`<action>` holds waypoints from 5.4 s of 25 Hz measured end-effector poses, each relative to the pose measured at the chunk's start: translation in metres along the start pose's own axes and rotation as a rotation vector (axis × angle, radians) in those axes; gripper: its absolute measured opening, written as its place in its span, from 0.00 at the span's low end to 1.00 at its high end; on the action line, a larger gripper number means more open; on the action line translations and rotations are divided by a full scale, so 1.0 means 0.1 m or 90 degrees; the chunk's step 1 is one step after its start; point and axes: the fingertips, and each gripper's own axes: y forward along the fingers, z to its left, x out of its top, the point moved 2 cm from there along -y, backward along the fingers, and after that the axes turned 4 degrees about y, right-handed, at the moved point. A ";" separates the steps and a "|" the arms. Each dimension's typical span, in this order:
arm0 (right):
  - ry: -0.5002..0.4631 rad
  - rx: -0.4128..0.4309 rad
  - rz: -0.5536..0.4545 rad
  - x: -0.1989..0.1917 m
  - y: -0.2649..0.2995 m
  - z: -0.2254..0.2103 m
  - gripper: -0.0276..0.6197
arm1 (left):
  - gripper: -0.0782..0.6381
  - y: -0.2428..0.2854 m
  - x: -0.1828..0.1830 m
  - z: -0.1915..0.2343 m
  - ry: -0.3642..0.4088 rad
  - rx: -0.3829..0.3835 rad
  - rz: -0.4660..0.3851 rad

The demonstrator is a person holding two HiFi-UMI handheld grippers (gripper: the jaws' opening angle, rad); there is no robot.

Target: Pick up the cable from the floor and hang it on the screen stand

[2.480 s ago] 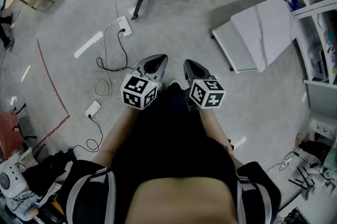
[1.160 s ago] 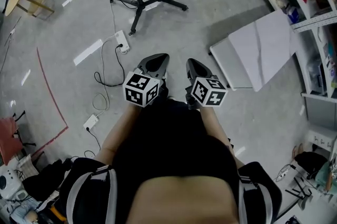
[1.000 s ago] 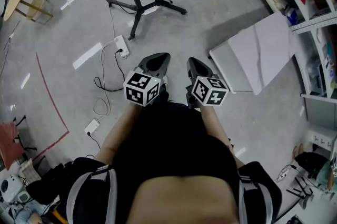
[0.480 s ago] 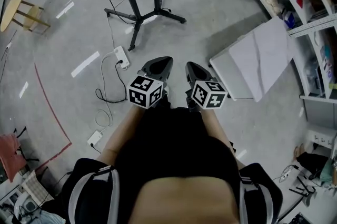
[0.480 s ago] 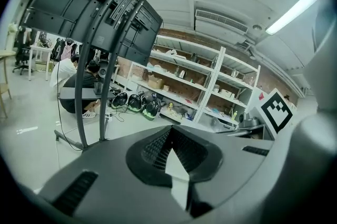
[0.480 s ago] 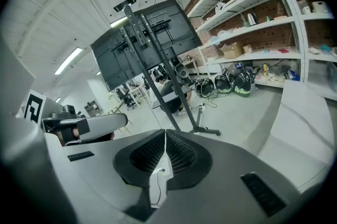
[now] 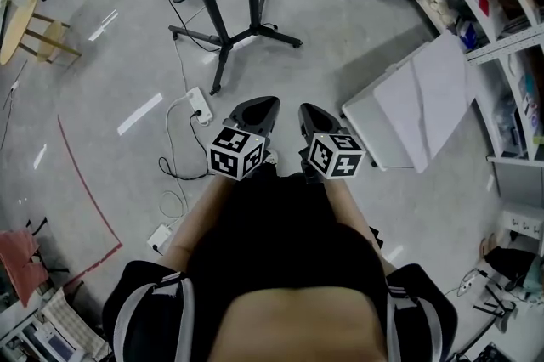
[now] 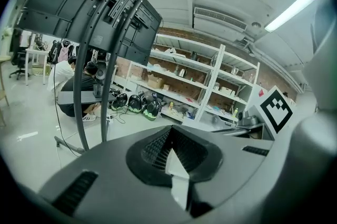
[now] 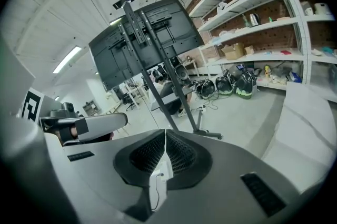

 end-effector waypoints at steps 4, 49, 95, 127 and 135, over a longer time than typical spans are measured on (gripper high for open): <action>0.002 -0.006 0.001 0.01 0.08 0.00 0.08 | 0.12 0.01 -0.03 0.07 -0.006 0.003 0.010; 0.004 0.045 0.031 1.58 1.27 -1.51 0.08 | 0.12 1.97 0.71 0.96 -0.030 0.102 0.040; 0.018 0.016 0.035 2.65 2.43 -2.70 0.08 | 0.12 3.94 1.45 1.89 0.057 0.033 0.122; 0.063 0.031 0.009 1.77 5.11 -4.09 0.08 | 0.12 6.15 -0.93 4.19 0.021 -0.004 0.285; 0.043 0.082 0.007 1.27 5.87 -4.44 0.08 | 0.12 6.60 -1.75 4.73 0.076 -0.019 0.338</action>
